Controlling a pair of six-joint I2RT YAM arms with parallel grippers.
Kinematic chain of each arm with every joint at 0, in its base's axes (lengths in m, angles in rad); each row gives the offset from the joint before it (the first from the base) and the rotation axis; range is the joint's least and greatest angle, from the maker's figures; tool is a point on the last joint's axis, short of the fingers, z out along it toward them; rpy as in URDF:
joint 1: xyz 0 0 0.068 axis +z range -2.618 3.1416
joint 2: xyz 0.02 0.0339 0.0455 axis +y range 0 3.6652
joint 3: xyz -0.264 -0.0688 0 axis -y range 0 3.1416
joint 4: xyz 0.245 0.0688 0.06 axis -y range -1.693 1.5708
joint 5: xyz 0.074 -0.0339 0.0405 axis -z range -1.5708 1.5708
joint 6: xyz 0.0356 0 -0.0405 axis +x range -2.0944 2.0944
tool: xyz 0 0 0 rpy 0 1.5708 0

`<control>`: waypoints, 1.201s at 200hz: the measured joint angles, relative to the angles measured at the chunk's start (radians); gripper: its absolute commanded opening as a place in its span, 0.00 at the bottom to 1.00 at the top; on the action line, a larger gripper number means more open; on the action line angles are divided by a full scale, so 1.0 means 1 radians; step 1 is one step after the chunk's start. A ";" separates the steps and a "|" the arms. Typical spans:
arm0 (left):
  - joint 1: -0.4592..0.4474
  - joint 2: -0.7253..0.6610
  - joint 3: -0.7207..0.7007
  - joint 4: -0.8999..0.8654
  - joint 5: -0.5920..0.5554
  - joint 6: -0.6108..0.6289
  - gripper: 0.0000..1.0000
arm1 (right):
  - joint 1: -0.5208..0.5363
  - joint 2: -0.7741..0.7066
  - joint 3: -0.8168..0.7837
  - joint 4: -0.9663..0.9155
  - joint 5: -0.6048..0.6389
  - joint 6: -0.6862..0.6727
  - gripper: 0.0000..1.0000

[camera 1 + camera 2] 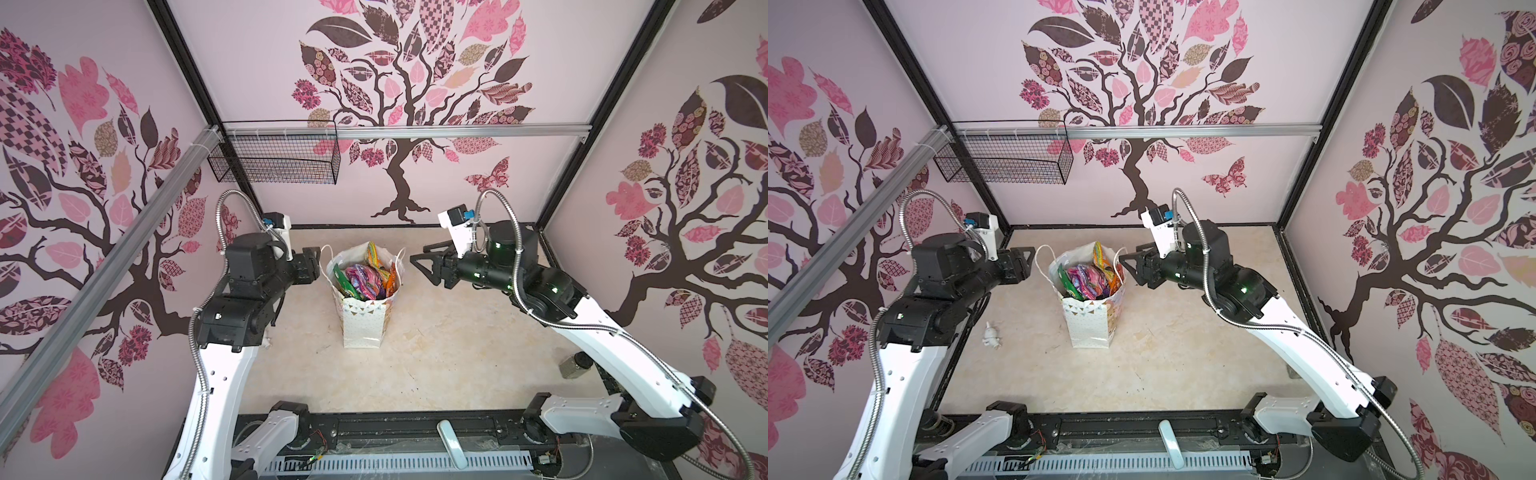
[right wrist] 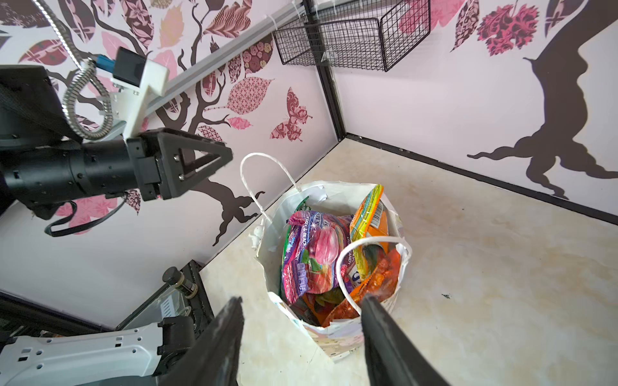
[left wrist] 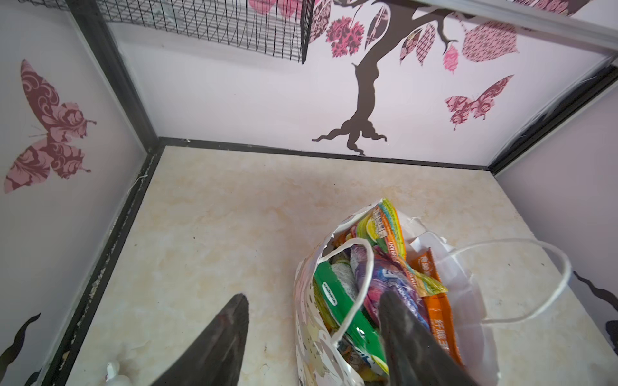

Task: Place the snacks into the paper bag
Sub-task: Press the snack in the paper bag.

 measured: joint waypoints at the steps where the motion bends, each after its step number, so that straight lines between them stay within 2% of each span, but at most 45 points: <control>1: 0.000 0.000 0.004 -0.001 0.002 0.000 0.63 | 0.000 -0.001 -0.002 0.000 0.000 0.000 0.61; 27: -0.041 0.043 0.176 -0.068 0.082 -0.006 0.59 | 0.000 0.029 -0.070 0.035 -0.008 0.008 0.62; 56: -0.277 0.084 0.290 -0.138 0.069 -0.002 0.59 | 0.000 0.087 -0.115 0.040 -0.025 0.009 0.61; 69: -0.352 0.097 0.304 -0.175 0.048 0.000 0.58 | 0.000 0.104 -0.116 0.050 -0.026 0.009 0.61; 80: -0.379 0.112 0.305 -0.206 0.020 0.000 0.58 | 0.000 0.117 -0.116 0.061 -0.028 0.009 0.61; 115: -0.389 0.174 0.283 -0.270 -0.076 0.009 0.57 | 0.000 0.164 -0.115 0.097 -0.037 0.011 0.56; 130: -0.389 0.212 0.273 -0.286 -0.105 0.020 0.57 | 0.000 0.190 -0.108 0.103 -0.038 0.010 0.51; 144: -0.389 0.244 0.262 -0.283 -0.116 0.027 0.54 | 0.000 0.210 -0.102 0.111 -0.033 0.005 0.42; 156: -0.389 0.262 0.244 -0.273 -0.116 0.029 0.52 | 0.000 0.218 -0.101 0.111 -0.023 0.002 0.30; 172: -0.389 0.277 0.211 -0.258 -0.116 0.030 0.50 | 0.000 0.219 -0.101 0.114 -0.011 -0.003 0.18; 192: -0.389 0.293 0.176 -0.236 -0.120 0.029 0.46 | 0.000 0.219 -0.090 0.118 0.001 -0.013 0.08; 219: -0.389 0.297 0.116 -0.189 -0.120 0.025 0.43 | 0.000 0.219 -0.084 0.120 0.008 -0.019 0.01; 240: -0.389 0.296 0.066 -0.141 -0.119 0.021 0.39 | 0.000 0.219 -0.084 0.119 0.010 -0.023 0.00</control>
